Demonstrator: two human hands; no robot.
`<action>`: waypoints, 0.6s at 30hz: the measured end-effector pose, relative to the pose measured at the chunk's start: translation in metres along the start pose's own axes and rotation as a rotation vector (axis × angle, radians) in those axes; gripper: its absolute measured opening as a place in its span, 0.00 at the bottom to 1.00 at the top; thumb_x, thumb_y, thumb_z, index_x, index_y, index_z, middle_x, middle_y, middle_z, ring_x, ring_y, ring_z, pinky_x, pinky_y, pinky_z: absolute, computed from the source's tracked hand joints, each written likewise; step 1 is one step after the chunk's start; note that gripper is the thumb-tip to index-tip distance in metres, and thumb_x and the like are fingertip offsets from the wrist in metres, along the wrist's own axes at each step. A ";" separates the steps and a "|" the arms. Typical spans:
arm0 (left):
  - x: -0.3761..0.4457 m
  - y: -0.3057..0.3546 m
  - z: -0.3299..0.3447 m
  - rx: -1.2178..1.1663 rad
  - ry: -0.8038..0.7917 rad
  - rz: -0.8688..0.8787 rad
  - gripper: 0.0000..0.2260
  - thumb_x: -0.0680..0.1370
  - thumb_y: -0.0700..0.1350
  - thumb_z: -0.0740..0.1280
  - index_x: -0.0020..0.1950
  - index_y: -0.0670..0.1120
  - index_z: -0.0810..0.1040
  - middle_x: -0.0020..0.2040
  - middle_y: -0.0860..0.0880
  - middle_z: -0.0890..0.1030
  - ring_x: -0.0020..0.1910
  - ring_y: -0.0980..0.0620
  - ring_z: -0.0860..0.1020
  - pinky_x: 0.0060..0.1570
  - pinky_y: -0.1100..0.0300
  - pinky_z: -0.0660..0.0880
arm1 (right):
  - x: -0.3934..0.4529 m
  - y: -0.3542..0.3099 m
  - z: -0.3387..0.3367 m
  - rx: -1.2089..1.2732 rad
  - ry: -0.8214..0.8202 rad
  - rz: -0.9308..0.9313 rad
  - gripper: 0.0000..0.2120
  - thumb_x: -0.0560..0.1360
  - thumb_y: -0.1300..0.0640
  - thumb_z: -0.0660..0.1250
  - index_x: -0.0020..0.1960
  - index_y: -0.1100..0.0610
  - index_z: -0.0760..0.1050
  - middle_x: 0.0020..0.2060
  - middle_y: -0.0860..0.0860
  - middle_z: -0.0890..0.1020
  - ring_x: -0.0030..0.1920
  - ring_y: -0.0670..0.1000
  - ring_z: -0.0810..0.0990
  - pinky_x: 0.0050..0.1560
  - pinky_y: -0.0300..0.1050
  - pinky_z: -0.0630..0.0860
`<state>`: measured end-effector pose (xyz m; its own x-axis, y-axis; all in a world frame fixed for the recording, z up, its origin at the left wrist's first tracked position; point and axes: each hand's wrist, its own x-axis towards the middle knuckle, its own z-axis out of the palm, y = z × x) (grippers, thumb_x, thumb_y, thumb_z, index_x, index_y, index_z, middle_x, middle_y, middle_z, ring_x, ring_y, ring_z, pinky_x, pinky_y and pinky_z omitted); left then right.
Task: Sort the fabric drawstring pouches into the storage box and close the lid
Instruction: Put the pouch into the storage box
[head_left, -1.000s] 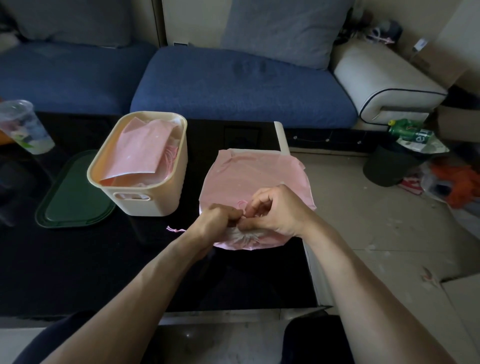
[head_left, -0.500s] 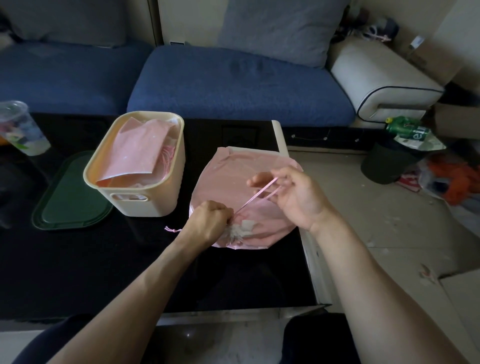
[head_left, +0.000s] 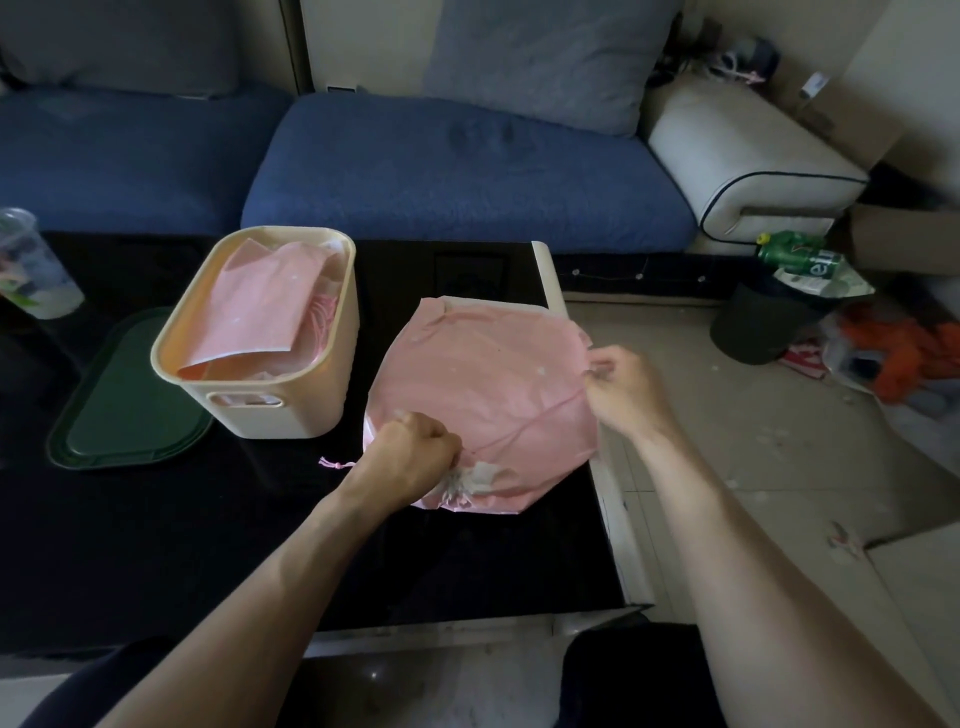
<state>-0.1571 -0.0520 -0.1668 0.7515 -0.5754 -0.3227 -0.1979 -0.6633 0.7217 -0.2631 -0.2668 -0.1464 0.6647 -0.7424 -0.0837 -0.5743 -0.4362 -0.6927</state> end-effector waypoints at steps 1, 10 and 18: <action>-0.001 0.001 0.000 0.019 -0.011 0.010 0.13 0.77 0.41 0.65 0.33 0.37 0.77 0.36 0.38 0.79 0.35 0.46 0.72 0.35 0.57 0.69 | -0.004 -0.006 0.003 0.006 -0.070 -0.109 0.12 0.78 0.62 0.66 0.60 0.54 0.80 0.55 0.47 0.83 0.53 0.42 0.80 0.54 0.35 0.71; -0.006 0.002 -0.002 0.076 -0.031 0.115 0.15 0.79 0.44 0.64 0.33 0.42 0.77 0.33 0.45 0.79 0.31 0.51 0.73 0.29 0.64 0.67 | -0.032 -0.032 0.045 -0.059 -0.626 -0.354 0.08 0.77 0.60 0.68 0.45 0.47 0.81 0.34 0.38 0.82 0.39 0.39 0.80 0.45 0.38 0.75; -0.012 0.002 -0.011 0.063 0.174 0.341 0.16 0.79 0.49 0.67 0.35 0.42 0.78 0.29 0.50 0.77 0.28 0.54 0.72 0.30 0.61 0.69 | -0.034 -0.043 0.021 -0.005 -0.613 -0.326 0.16 0.80 0.48 0.68 0.37 0.54 0.81 0.21 0.38 0.75 0.26 0.38 0.72 0.33 0.30 0.66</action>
<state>-0.1590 -0.0409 -0.1550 0.7304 -0.6818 0.0416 -0.4891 -0.4795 0.7286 -0.2512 -0.2123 -0.1283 0.9529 -0.1521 -0.2625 -0.3005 -0.5914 -0.7483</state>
